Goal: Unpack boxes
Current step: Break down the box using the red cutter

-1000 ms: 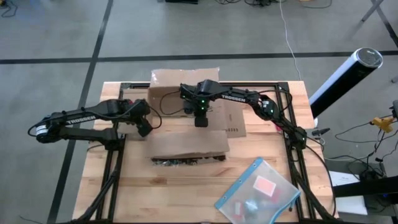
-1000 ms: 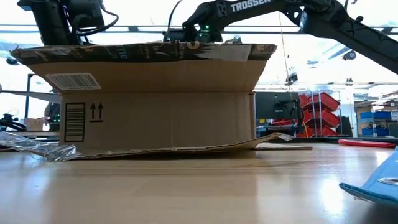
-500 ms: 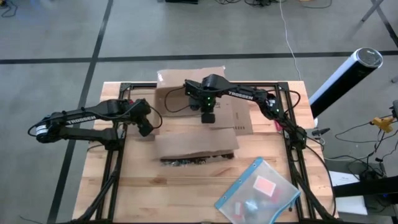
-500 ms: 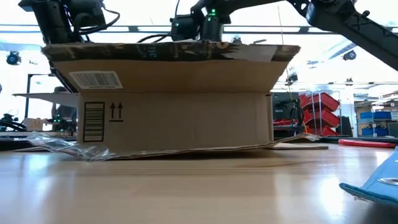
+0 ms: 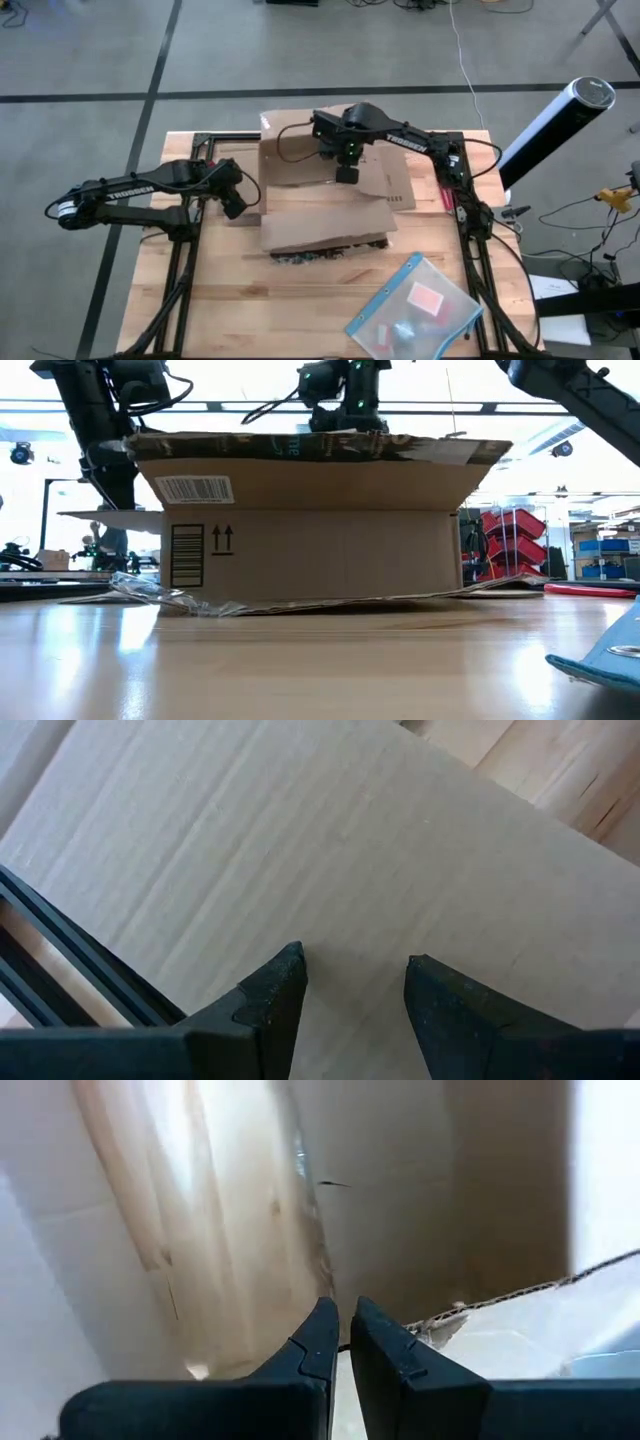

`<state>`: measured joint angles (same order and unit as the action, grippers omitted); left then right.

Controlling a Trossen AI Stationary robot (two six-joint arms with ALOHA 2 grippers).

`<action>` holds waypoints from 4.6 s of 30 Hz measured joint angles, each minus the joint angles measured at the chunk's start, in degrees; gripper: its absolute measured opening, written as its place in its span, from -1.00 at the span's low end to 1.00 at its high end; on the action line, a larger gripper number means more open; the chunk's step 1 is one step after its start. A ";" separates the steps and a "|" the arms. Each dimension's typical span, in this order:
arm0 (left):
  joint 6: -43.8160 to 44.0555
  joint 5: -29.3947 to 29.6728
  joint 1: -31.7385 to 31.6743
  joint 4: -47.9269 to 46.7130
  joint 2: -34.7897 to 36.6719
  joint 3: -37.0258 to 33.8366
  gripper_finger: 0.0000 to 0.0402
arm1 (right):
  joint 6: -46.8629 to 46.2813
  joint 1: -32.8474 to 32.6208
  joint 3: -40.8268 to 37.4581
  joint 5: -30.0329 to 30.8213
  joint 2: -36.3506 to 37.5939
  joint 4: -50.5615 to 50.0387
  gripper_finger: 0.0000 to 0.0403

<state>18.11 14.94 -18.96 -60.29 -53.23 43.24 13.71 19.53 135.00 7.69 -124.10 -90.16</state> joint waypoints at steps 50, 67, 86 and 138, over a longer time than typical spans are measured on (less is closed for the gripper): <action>0.64 -0.59 0.00 1.22 -0.09 0.00 -0.22 | 7.72 -2.93 -0.28 -8.81 -11.51 0.12 -0.94; -0.96 -0.57 0.00 1.18 -0.09 0.00 -0.22 | 3.54 -1.81 -0.31 -5.98 -6.35 0.14 -0.94; -1.07 -0.57 0.00 1.34 -0.15 0.00 -0.22 | 5.78 -4.69 -0.44 -11.15 -10.12 0.17 -0.94; -2.16 -0.96 0.00 2.36 -0.17 -0.33 -0.22 | -8.68 2.13 -35.98 4.15 20.94 0.23 -1.00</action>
<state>15.94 13.98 -18.96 -57.93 -53.41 42.92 5.03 21.67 99.02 11.84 -103.16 -89.93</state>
